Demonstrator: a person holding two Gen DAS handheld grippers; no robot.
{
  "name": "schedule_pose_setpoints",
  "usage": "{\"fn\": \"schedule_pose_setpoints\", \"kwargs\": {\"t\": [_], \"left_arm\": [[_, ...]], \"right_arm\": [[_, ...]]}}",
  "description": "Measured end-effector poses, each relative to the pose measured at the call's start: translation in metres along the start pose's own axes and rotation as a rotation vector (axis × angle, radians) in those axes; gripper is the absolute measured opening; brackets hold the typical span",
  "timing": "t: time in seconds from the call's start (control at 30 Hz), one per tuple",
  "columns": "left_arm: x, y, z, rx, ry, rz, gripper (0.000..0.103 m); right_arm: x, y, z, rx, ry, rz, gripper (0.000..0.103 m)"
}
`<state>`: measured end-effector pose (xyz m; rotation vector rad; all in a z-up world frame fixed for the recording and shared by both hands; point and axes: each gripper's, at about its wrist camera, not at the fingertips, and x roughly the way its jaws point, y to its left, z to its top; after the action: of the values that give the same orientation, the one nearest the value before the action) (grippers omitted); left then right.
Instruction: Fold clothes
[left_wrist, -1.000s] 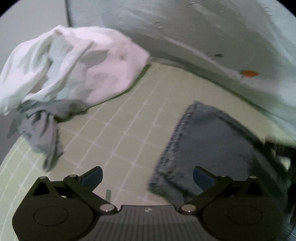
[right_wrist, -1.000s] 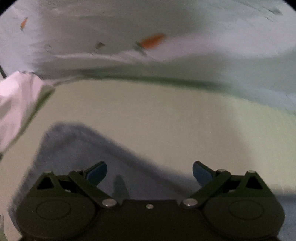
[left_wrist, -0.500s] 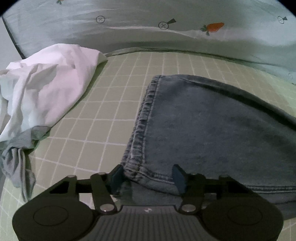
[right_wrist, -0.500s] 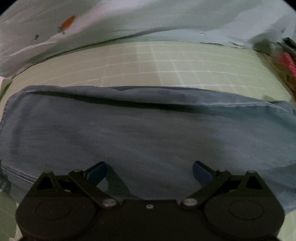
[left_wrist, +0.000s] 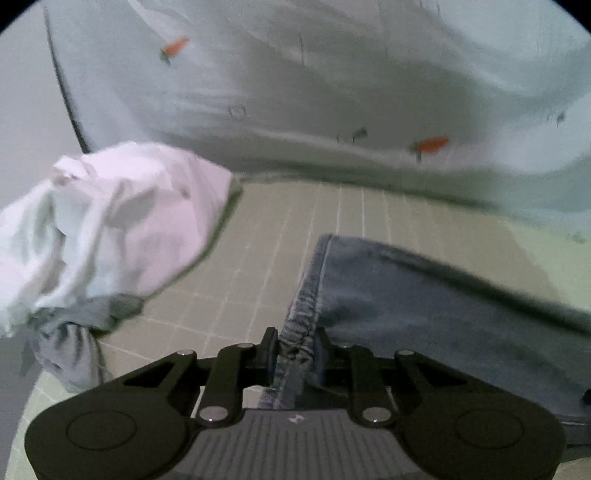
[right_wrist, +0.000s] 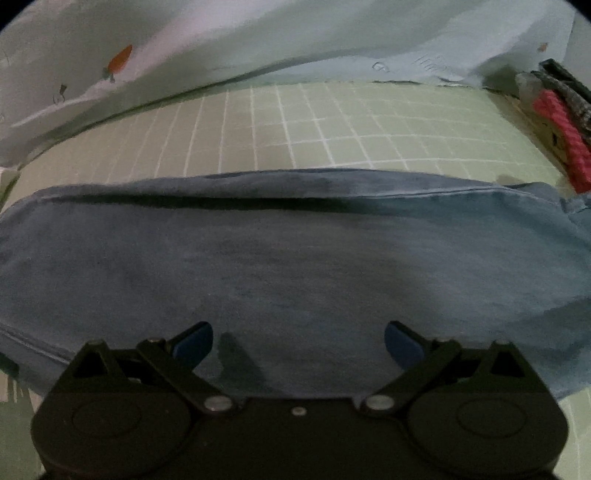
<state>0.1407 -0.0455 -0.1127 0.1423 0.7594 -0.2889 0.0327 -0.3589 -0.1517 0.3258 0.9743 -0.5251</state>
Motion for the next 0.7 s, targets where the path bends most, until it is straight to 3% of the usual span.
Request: {"fn": "schedule_pose_setpoints", "kwargs": {"t": [0.13, 0.3, 0.4, 0.47, 0.5, 0.53, 0.63, 0.7], "left_arm": [[-0.014, 0.011, -0.007, -0.03, 0.031, 0.032, 0.022], [0.013, 0.021, -0.049, -0.079, 0.185, 0.076, 0.027], [0.009, 0.02, -0.047, -0.092, 0.178, 0.091, 0.031], [0.0, 0.013, -0.039, -0.059, 0.119, 0.11, 0.049], [-0.003, 0.009, -0.035, -0.04, 0.09, 0.117, 0.066], [-0.005, 0.005, -0.03, -0.022, 0.063, 0.115, 0.076], [-0.001, -0.011, -0.017, 0.026, 0.039, 0.063, 0.077], [0.007, -0.028, -0.012, 0.078, 0.05, 0.011, 0.085]], "right_arm": [[-0.012, -0.022, -0.011, 0.041, -0.007, -0.015, 0.101], [-0.012, -0.051, -0.023, 0.122, 0.009, -0.041, 0.101], [-0.006, -0.058, -0.023, 0.139, 0.006, -0.035, 0.101], [-0.002, -0.058, -0.019, 0.132, -0.001, -0.023, 0.103], [0.0, -0.058, -0.017, 0.124, -0.007, -0.015, 0.103], [0.003, -0.057, -0.015, 0.114, -0.01, -0.007, 0.103], [0.016, -0.054, -0.002, 0.081, -0.007, 0.014, 0.103], [0.024, -0.053, 0.008, 0.078, -0.005, 0.028, 0.103]]}}
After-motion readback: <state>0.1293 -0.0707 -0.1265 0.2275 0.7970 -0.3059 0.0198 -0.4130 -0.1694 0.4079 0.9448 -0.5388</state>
